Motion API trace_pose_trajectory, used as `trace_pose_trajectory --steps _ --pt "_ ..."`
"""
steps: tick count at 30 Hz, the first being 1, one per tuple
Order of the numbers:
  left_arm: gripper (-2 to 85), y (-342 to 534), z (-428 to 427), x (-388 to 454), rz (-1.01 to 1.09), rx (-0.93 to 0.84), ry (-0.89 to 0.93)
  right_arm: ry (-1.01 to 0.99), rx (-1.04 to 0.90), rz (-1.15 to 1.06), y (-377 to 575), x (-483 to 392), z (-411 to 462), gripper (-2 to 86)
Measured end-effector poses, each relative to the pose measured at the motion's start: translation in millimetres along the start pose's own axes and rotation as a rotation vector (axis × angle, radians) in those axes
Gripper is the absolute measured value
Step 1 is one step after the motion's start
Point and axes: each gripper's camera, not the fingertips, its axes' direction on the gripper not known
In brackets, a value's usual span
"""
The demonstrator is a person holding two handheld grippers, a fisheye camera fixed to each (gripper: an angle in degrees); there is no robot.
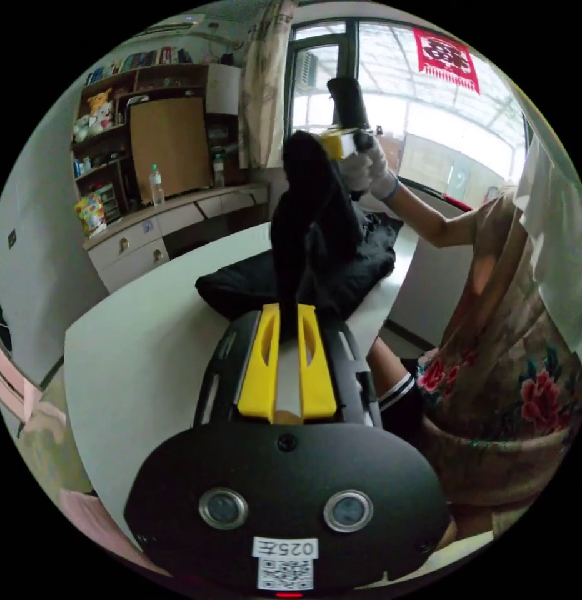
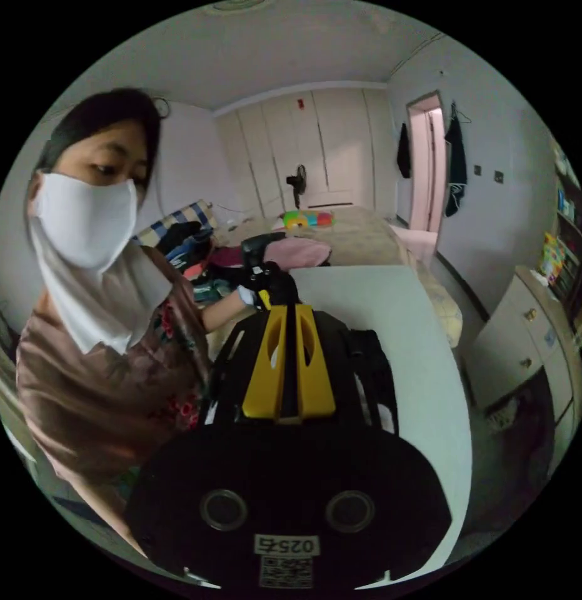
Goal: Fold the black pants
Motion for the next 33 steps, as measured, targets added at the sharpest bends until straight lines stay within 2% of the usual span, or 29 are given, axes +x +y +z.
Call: trace_pose_trajectory --steps 4,6,9,14,15,19,21,24,28,33 --pt "1.3 8.8 -3.3 -31.8 -0.171 -0.044 0.05 0.339 -0.202 0.118 -12.3 36.7 59.5 -0.1" --pt "0.4 13.1 -5.4 -56.8 -0.275 -0.046 0.117 0.401 -0.335 0.118 -11.2 63.5 100.4 0.3" --pt "0.2 23.9 -3.0 -97.2 -0.45 -0.088 0.201 0.35 -0.512 0.14 1.9 105.9 167.6 1.3" --pt "5.4 46.3 -31.3 -114.1 -0.624 -0.025 0.127 0.2 -0.317 0.317 17.8 147.1 158.0 5.9" --pt "7.7 58.2 -40.3 -115.8 -0.709 0.004 0.13 0.196 -0.283 0.355 24.1 150.0 148.4 8.0" --pt "10.4 114.3 -45.6 -109.5 -1.028 0.237 0.323 0.24 -0.127 0.415 41.3 122.8 106.8 13.6" --pt "9.7 126.8 -32.1 -106.9 -1.101 0.318 0.41 0.262 -0.074 0.435 44.6 104.8 95.0 13.8" --pt "10.5 128.1 -20.2 -108.9 -1.187 0.44 0.444 0.231 0.019 0.513 44.9 92.1 83.5 14.1" --pt "6.6 104.9 -16.2 -112.9 -1.218 0.419 0.245 0.072 -0.086 0.614 43.1 111.7 92.1 16.4" --pt "-0.7 98.9 -10.5 -111.3 -1.288 0.473 0.144 -0.02 0.14 0.729 73.9 114.4 59.2 16.4"
